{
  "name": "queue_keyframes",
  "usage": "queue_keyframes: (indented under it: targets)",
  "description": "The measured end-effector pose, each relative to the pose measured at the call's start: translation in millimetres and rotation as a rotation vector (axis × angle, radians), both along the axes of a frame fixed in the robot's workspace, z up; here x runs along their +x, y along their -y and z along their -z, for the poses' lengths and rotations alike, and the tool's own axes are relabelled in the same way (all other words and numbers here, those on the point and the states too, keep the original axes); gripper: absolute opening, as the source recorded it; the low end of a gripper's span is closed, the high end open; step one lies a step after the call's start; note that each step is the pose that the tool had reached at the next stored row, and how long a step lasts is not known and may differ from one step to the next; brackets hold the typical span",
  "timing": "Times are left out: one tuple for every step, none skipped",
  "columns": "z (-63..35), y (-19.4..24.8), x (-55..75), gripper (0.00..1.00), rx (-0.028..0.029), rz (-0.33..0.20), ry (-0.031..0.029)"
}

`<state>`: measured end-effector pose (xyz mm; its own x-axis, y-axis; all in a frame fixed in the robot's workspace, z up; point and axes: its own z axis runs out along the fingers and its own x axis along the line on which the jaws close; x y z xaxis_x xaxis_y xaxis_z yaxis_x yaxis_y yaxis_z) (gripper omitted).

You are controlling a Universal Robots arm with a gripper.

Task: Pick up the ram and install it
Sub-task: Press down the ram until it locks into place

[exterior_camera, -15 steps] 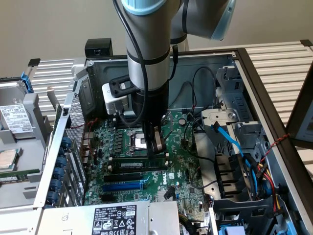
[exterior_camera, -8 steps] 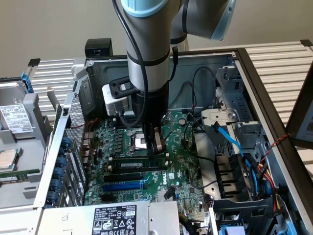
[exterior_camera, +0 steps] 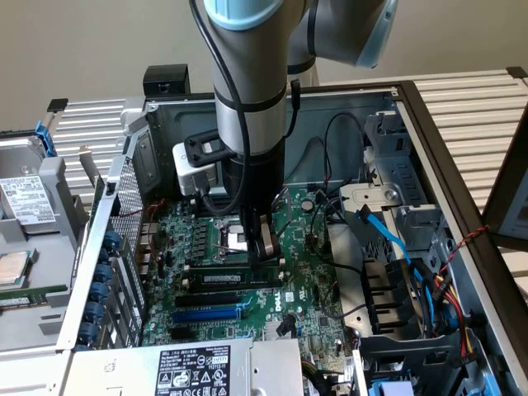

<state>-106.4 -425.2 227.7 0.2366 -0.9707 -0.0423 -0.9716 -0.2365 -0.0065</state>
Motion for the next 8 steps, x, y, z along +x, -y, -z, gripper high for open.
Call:
queue_keyframes:
  targets:
    - [0.7, 0.0, 0.0, 0.11, -0.0001, 0.000, 0.0000]
    - [1.3, 0.1, 0.0, 0.11, -0.0002, 0.000, 0.0000]
    - [2.1, 0.0, -0.1, 0.11, -0.0002, 0.000, 0.0002]
    - [2.5, 0.0, 0.0, 0.11, 0.0000, 0.000, 0.0004]
    - [2.6, 0.0, 0.0, 0.11, 0.0000, 0.000, 0.0004]
    - [2.7, -0.1, 0.0, 0.11, 0.0002, 0.000, 0.0005]
    - [2.7, 0.0, -0.5, 0.11, 0.0004, 0.000, 0.0013]
    - [2.5, -0.1, -1.2, 0.11, 0.0006, 0.000, 0.0023]
